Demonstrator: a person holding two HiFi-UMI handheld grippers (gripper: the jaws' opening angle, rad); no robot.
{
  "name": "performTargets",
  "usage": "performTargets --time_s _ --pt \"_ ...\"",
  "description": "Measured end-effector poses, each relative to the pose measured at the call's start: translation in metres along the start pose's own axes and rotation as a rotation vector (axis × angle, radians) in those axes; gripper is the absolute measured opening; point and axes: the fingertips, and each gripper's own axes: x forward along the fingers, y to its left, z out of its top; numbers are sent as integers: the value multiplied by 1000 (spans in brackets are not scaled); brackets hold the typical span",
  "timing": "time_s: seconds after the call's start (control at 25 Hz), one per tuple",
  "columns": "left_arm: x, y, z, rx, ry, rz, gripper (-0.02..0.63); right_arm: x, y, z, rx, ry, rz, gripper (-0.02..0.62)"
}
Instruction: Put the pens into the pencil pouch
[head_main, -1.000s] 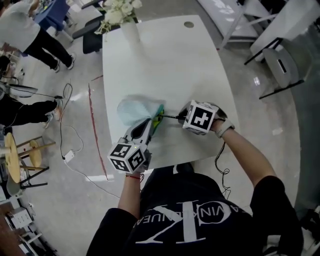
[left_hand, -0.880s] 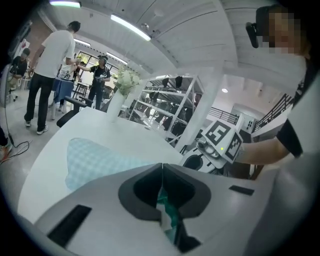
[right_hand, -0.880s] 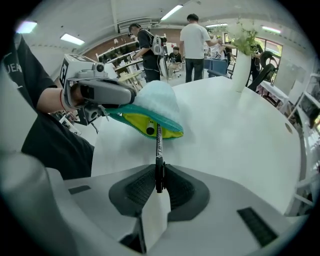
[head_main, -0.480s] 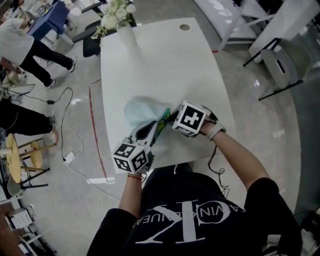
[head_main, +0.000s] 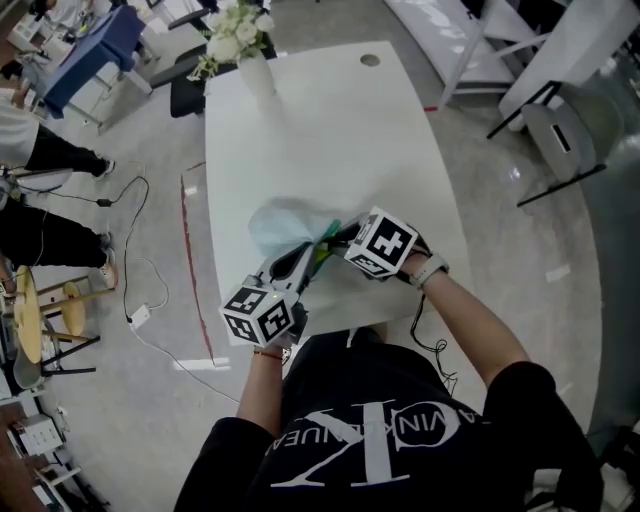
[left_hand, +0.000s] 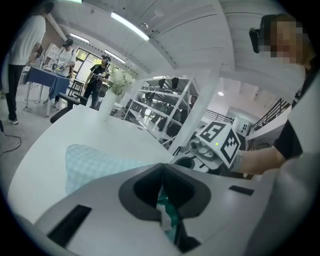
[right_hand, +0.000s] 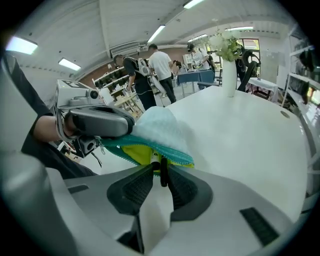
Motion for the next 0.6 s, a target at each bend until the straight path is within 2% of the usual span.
performTargets --time_s 0.16,0.28,0.48,0.6 --pt "-4 1 1 -16 -20 9 6 -8 3 -7 30 -46 1 130" --pt "-6 -1 1 -14 -23 12 6 -16 1 -17 22 -47 -37 123" --pt "-10 0 0 -15 -24 16 6 -13 -7 -34 -71 37 -121 82" --pt "-11 0 -1 -14 -22 17 5 -9 -5 -35 -119 63 -134 58"
